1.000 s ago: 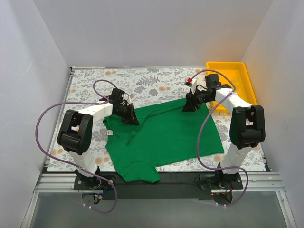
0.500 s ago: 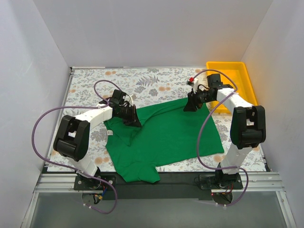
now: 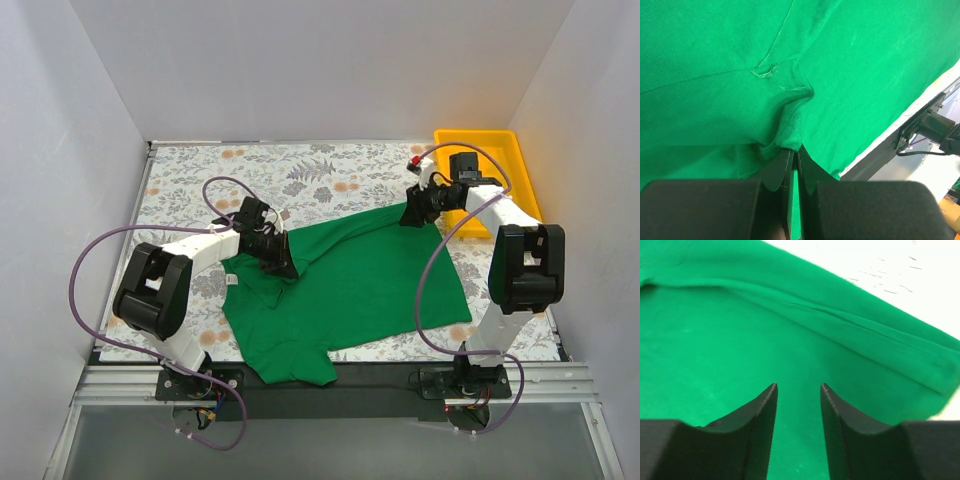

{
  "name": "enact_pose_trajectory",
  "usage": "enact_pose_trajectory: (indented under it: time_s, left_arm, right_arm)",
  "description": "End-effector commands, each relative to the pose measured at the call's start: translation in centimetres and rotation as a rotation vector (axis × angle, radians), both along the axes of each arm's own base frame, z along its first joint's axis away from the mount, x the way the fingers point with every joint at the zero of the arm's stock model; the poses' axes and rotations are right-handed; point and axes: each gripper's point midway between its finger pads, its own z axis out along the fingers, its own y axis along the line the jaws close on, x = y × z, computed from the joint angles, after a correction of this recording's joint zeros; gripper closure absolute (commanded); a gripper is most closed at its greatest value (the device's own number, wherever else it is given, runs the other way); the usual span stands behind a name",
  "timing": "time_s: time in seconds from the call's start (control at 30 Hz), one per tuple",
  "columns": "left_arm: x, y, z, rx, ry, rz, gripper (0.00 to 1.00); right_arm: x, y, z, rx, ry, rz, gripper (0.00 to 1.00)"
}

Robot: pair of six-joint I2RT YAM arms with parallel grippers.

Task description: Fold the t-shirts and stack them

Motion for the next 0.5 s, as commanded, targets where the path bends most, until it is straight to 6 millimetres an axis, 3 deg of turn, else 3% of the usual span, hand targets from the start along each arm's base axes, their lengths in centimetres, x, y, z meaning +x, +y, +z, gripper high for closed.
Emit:
enact_pose_trajectory:
  time_s: [0.0,0.27,0.47]
  left_arm:
    - [-0.1,-0.2,1.1,-0.01,-0.026,-0.005,1.0]
    - [0.4,-0.2,1.0,0.005,-0.033,0.005,1.0]
    - [0.3,-0.1,0.9,0.004,-0.032,0.004,1.0]
  right_arm:
    - [2.7,-1.3,1.3,-0.045,-0.059,-0.121,0.55]
    - [9.6,-4.2,0.9,-0.183,-0.089,-0.306,0.65]
    - [11.7,-6.1,-1.5,-0.283,-0.075,-0.372,0.67]
